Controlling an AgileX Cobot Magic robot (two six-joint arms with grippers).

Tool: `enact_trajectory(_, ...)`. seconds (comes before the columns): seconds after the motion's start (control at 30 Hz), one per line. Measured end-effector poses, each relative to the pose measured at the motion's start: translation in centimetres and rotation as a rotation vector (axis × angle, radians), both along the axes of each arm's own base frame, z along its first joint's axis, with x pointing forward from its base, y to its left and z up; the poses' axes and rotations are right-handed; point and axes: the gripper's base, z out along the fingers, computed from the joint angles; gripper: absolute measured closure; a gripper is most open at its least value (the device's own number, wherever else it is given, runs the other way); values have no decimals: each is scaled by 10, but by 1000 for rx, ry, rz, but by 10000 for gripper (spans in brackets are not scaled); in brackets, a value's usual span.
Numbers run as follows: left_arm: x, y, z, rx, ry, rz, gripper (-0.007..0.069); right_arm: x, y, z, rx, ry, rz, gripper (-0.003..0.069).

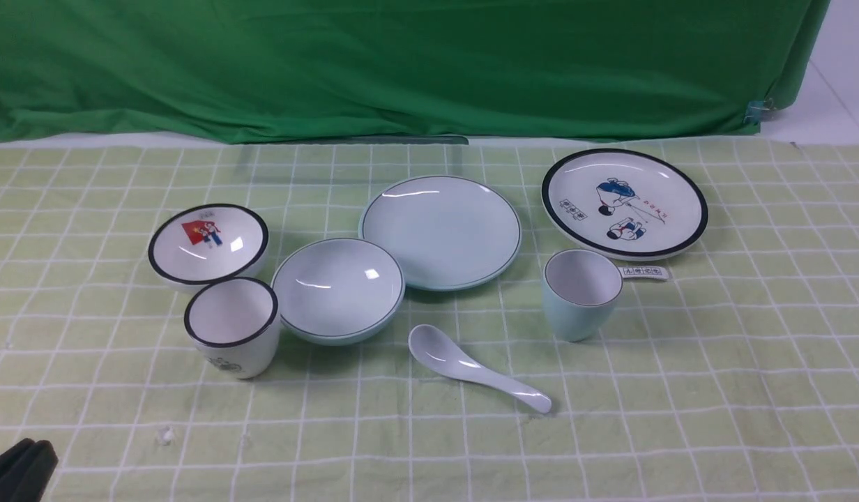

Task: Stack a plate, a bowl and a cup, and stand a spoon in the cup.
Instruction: Use the left arm to grab a blue rice bowl

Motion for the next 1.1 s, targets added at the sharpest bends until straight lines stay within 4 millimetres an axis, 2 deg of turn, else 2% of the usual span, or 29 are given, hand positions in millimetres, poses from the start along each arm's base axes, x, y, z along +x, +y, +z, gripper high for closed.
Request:
enact_trajectory(0.2, 0, 2, 24, -17, -260, 25, 631, 1, -1, 15, 4, -165, -11, 419)
enact_trajectory(0.27, -3, 4, 38, -31, -425, 41, 631, -1, -2, 27, 7, -302, -20, 417)
enact_trajectory(0.4, -10, 5, 53, -31, -607, 56, 631, -5, -3, 42, 31, -470, -29, 417)
enact_trajectory(0.5, -14, 5, 60, -19, -694, 58, 631, -9, -4, 52, 144, -581, -16, 417)
enact_trajectory(0.6, -17, 5, 65, -39, -758, 53, 631, -14, -4, 60, 351, -681, 31, 417)
enact_trajectory(0.67, -19, 6, 68, -86, -795, 42, 631, -15, -4, 62, 417, -703, 50, 417)
enact_trajectory(0.7, -23, 6, 72, -183, -850, 14, 631, -16, -5, 64, 487, -726, 72, 419)
enact_trajectory(0.77, -25, 6, 74, -248, -872, -10, 631, -17, -5, 66, 521, -745, 85, 428)
enact_trajectory(0.83, -29, 5, 91, -301, -889, -46, 631, -19, -5, 70, 539, -763, 94, 484)
enact_trajectory(0.87, -28, 5, 90, -297, -880, -46, 631, -19, -5, 71, 535, -762, 93, 491)
enact_trajectory(0.9, -31, 3, 112, -271, -880, -58, 631, -19, -5, 83, 504, -768, 87, 548)
enact_trajectory(0.97, -33, 2, 140, -206, -850, -56, 631, -19, -4, 103, 427, -767, 66, 618)
enact_trajectory(1.0, -31, 1, 161, -173, -809, -46, 631, -16, -4, 116, 349, -756, 43, 634)
enact_trajectory(1.07, -25, 1, 187, -148, -769, -35, 631, -8, -4, 136, 241, -722, 13, 642)
enact_trajectory(1.1, -26, 1, 192, -145, -774, -35, 631, -8, -4, 136, 229, -717, 10, 642)
